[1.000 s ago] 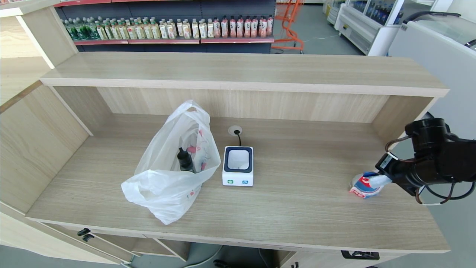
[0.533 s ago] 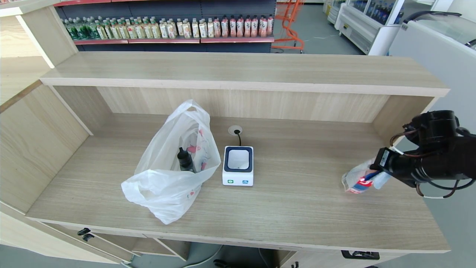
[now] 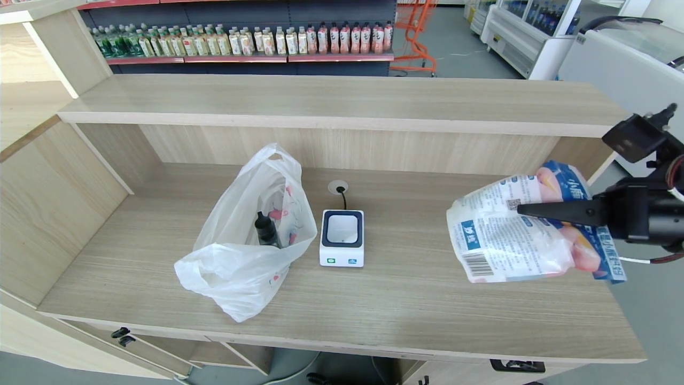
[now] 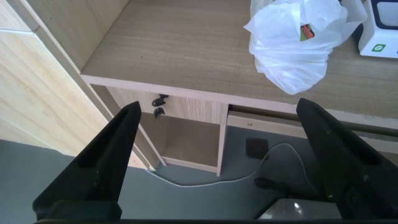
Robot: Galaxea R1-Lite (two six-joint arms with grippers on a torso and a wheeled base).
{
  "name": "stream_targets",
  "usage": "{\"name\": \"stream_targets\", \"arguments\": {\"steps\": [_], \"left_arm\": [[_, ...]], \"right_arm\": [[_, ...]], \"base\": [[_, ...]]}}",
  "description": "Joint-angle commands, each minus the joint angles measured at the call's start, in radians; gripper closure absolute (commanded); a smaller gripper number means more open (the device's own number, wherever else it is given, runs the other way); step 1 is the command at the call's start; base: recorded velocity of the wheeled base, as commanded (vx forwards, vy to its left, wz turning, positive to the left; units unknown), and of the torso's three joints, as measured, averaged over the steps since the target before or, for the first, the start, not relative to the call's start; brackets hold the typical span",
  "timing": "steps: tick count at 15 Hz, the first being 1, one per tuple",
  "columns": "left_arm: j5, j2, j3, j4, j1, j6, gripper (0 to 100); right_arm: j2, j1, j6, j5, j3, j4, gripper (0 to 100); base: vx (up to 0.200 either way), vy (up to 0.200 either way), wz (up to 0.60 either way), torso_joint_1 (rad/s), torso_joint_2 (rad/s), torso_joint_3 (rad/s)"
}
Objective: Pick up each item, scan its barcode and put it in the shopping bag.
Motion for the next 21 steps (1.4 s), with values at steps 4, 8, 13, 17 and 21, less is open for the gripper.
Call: {"name": "stream_targets", "arguments": {"steps": [4, 8, 13, 17, 21], "left_arm": [[0.001, 0.0, 0.0, 0.0, -0.001, 0.0, 0], [0.001, 0.0, 0.0, 0.0, -0.001, 0.0, 0], [0.001, 0.0, 0.0, 0.0, -0.001, 0.0, 0], [0.001, 0.001, 0.0, 0.0, -0.001, 0.0, 0], [0.001, 0.0, 0.0, 0.0, -0.001, 0.0, 0]], "right_arm": [[-0.118, 0.217, 0.083, 0.034, 0.005, -0.002, 100], [-0.137, 0.291, 0.135, 0.057, -0.011, -0.003, 100], [-0.155, 0.298, 0.17, 0.06, -0.005, -0.003, 100], [-0.154, 0.294, 0.172, 0.062, -0.011, -0.006, 100], [-0.154, 0.294, 0.172, 0.059, 0.0, -0.005, 100]], "base": [[0.0, 0.0, 0.0, 0.0, 0.0, 0.0], [0.0, 0.0, 0.0, 0.0, 0.0, 0.0], [0.0, 0.0, 0.0, 0.0, 0.0, 0.0], [0.0, 0.0, 0.0, 0.0, 0.0, 0.0], [0.0, 0.0, 0.0, 0.0, 0.0, 0.0]]}}
